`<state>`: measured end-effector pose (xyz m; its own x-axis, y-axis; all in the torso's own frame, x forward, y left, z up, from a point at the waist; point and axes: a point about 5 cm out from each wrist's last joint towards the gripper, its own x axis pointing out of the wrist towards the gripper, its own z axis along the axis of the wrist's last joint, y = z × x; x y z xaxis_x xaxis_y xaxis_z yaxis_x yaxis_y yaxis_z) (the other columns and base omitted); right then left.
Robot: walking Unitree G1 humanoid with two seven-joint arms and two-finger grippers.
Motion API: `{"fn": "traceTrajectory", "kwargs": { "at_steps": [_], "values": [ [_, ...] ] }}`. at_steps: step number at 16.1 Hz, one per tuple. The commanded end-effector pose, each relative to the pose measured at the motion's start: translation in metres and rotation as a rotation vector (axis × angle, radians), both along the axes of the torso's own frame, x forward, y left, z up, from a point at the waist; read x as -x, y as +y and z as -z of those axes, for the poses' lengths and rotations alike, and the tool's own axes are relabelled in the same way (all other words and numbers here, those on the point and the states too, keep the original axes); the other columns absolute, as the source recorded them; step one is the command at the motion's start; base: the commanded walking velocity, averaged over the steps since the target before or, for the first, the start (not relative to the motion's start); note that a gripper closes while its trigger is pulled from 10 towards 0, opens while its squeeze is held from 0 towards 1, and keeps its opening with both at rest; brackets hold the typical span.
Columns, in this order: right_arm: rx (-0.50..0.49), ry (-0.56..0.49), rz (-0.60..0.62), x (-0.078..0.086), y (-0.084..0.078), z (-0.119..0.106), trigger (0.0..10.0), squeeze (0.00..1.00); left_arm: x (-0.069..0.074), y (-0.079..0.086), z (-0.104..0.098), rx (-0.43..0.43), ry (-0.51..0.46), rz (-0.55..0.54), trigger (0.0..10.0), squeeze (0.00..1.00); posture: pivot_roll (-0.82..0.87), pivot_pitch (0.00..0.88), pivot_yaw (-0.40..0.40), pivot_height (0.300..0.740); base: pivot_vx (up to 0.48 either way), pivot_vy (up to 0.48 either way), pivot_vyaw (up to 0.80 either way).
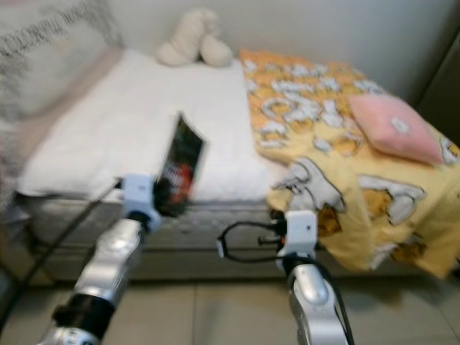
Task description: Clean up the room
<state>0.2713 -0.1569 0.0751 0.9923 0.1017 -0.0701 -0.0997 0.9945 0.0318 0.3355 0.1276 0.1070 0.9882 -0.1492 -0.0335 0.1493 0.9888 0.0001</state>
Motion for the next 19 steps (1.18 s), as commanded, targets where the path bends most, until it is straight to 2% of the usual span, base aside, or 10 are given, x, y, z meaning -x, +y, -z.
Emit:
{"fn": "traceTrajectory", "kwargs": {
  "at_steps": [1,9,12,16,19],
  "values": [
    [0.006,-0.018,0.029,-0.0014,-0.0089,-0.0046,10.0,0.0,-0.0054,-0.0104,-0.016,-0.002,-0.072,0.028,10.0,0.0,-0.07,0.0,-0.011,0.74,0.48,0.0,0.53],
    [0.003,-0.019,0.01,-0.0036,-0.0075,-0.0043,10.0,0.0,-0.0074,-0.0105,-0.0148,0.021,-0.057,0.009,10.0,0.0,-0.07,0.0,-0.019,0.74,0.48,0.0,0.0],
    [0.006,-0.015,0.018,-0.0022,-0.0084,-0.0032,10.0,0.0,-0.0066,-0.0106,-0.0134,0.0,-0.058,0.021,10.0,0.0,-0.06,0.0,-0.024,0.74,0.48,0.0,0.73],
    [0.001,-0.018,0.024,-0.0028,-0.0081,-0.0031,10.0,0.0,-0.0094,-0.0116,-0.0143,-0.006,-0.062,0.043,10.0,0.0,-0.06,0.0,-0.013,0.74,0.48,0.0,0.0],
    [0.002,-0.02,0.034,-0.0034,-0.0069,-0.003,10.0,0.0,-0.0117,-0.0113,-0.0167,0.0,-0.062,0.04,10.0,0.0,-0.06,0.0,-0.008,0.74,0.48,0.0,0.46]
  ]
}}
